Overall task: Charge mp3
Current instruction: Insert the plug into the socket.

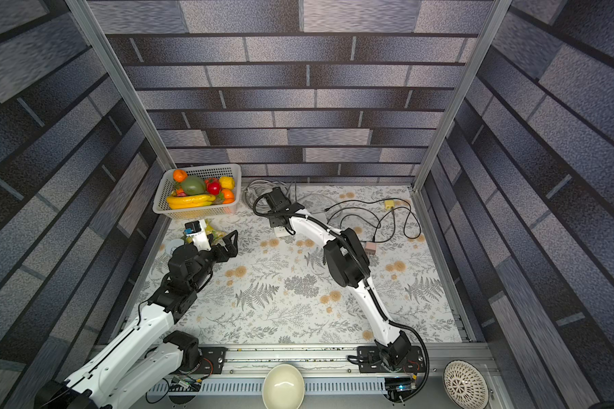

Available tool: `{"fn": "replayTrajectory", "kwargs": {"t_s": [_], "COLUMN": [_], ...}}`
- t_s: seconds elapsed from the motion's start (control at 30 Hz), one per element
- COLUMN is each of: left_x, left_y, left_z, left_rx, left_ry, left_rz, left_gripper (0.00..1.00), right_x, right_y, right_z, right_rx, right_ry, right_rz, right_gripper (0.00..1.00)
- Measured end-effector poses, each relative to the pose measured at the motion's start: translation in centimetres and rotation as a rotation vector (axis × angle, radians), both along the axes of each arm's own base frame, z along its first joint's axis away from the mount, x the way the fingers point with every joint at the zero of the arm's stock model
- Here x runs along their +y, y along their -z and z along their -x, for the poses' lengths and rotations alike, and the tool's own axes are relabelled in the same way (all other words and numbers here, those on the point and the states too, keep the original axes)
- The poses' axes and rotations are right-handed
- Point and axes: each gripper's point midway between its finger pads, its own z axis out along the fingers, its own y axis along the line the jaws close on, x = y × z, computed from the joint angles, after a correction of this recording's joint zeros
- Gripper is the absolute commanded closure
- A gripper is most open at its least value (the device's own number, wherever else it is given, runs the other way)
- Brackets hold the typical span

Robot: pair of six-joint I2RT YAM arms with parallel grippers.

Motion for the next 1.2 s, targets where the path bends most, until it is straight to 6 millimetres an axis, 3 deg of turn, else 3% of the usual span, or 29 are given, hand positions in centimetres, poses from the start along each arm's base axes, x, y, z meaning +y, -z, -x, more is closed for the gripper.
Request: {"fn": "replayTrajectory", "kwargs": {"t_s": [0.6, 1.2], "left_x": [-0.3, -0.4], "left_y": [1.4, 1.4], "left_z": [-1.0, -1.6], "left_rx": [0.062, 0.074], "left_ry": [0.021, 0.034], "left_rz": [0.017, 0.031], "left_gripper": [0.0, 0.0], "right_x": [0.0, -0.2], "right_y": [0.2, 0.5], "right_z": [0.1, 0.5], "right_rx": [0.044, 0.124], "right_ry": [-0.009, -0.02], "right_rz": [0.037, 0.061], "right_gripper": [1.0, 0.98]}}
